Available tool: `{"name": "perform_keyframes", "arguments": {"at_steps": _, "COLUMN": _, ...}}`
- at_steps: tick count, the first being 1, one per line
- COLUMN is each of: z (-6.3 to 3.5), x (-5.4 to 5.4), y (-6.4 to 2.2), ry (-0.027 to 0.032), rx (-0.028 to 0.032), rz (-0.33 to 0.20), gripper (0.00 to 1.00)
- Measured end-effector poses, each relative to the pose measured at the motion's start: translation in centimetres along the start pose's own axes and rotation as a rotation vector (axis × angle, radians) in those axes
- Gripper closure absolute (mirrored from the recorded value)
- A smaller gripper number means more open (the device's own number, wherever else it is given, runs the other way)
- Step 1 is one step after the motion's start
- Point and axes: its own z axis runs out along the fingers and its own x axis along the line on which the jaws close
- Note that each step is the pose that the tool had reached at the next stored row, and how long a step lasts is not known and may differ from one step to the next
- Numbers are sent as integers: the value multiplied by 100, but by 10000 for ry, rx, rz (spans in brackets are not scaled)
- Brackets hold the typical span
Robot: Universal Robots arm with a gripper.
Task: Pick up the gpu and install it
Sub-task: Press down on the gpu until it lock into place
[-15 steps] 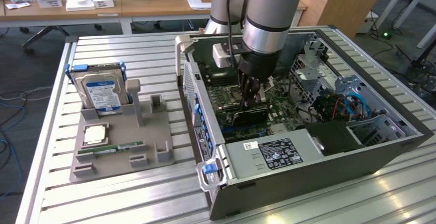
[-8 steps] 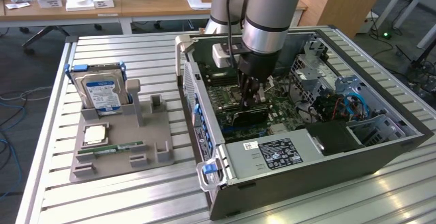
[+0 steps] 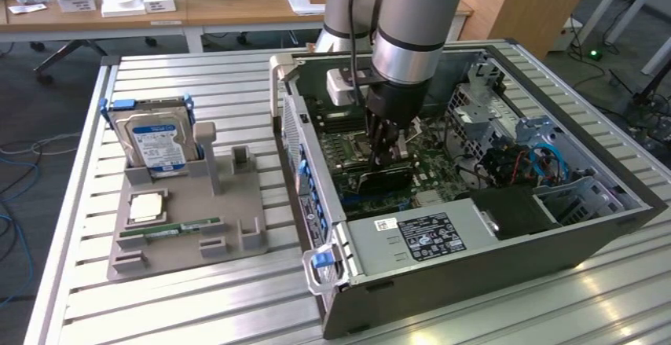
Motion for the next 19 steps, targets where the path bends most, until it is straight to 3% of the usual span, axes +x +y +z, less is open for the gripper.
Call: {"name": "perform_keyframes", "arguments": {"at_steps": 19, "z": 9, "x": 2, "y": 0, "ry": -1, "rx": 0, "rz": 0, "gripper": 89}}
